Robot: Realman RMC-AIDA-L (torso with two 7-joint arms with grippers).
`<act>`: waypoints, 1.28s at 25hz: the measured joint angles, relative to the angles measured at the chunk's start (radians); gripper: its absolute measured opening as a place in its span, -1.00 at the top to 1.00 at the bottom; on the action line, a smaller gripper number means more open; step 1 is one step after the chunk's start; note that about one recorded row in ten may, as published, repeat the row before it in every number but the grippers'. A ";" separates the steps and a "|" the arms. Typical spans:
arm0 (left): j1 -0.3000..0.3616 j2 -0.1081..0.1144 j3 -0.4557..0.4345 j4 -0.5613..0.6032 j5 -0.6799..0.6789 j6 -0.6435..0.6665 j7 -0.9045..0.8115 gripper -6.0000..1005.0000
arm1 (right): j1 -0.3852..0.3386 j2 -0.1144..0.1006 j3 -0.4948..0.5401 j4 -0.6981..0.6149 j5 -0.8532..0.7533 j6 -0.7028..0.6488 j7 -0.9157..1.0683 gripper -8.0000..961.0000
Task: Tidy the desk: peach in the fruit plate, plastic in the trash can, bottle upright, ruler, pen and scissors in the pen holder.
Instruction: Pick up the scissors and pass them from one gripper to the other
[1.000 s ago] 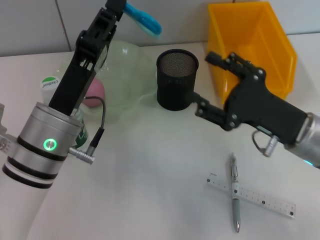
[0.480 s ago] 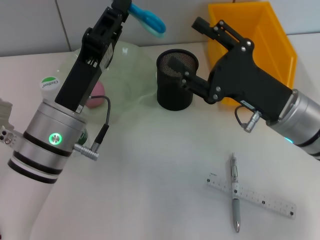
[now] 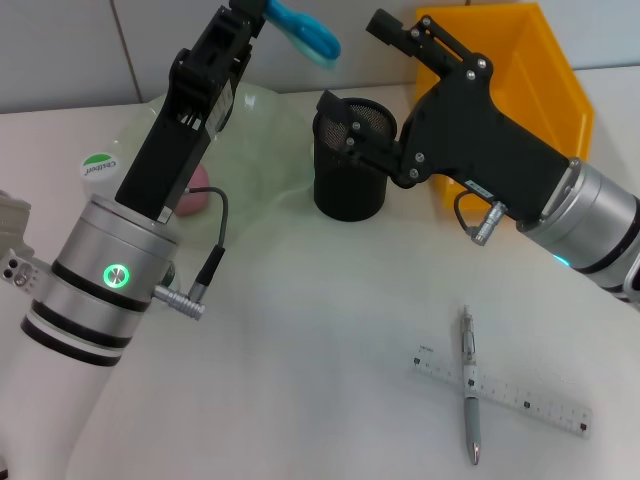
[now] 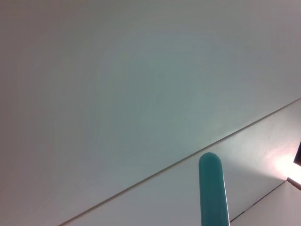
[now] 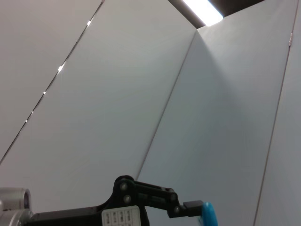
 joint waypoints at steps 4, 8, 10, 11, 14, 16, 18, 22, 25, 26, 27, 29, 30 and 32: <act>-0.002 0.000 0.001 0.002 0.000 0.000 0.003 0.49 | 0.012 0.000 0.002 0.036 0.000 0.002 -0.071 -0.51; -0.001 0.000 0.007 0.018 0.000 -0.001 0.026 0.49 | 0.029 0.000 0.023 0.081 0.001 -0.004 -0.127 -0.51; 0.001 0.000 0.008 0.020 0.000 -0.001 0.028 0.48 | 0.035 0.000 0.042 0.091 0.001 -0.006 -0.129 -0.51; 0.001 0.000 0.008 0.021 0.000 -0.001 0.028 0.48 | 0.035 0.000 0.042 0.091 0.001 -0.006 -0.129 -0.51; 0.003 0.000 0.009 0.021 0.000 -0.001 0.028 0.48 | 0.044 0.000 0.057 0.101 0.001 -0.008 -0.130 -0.51; 0.003 0.000 0.010 0.021 0.000 -0.001 0.029 0.48 | 0.048 0.000 0.057 0.106 0.001 -0.008 -0.132 -0.51; 0.002 0.000 0.011 0.021 0.000 -0.001 0.033 0.48 | 0.053 0.000 0.060 0.110 0.001 -0.009 -0.133 -0.51; 0.001 0.000 0.012 0.023 0.000 0.002 0.038 0.48 | 0.057 0.000 0.067 0.117 0.001 -0.005 -0.134 -0.49; 0.002 0.000 0.012 0.024 0.000 0.004 0.039 0.48 | 0.059 0.000 0.070 0.119 0.001 -0.003 -0.134 -0.47; 0.002 0.000 0.013 0.024 0.000 0.005 0.039 0.48 | 0.059 0.000 0.070 0.119 0.001 -0.003 -0.134 -0.38; 0.002 0.000 0.014 0.024 0.000 0.005 0.039 0.48 | 0.059 0.000 0.070 0.119 0.001 -0.003 -0.134 -0.30; 0.002 0.000 0.018 0.024 0.000 0.005 0.039 0.48 | 0.061 0.000 0.071 0.119 0.001 -0.002 -0.134 -0.13; 0.002 0.000 0.019 0.024 0.000 0.005 0.039 0.48 | 0.064 0.000 0.071 0.120 0.001 -0.002 -0.135 -0.04; 0.003 0.000 0.020 0.024 0.000 0.006 0.039 0.48 | 0.065 0.000 0.072 0.121 0.001 -0.002 -0.135 0.06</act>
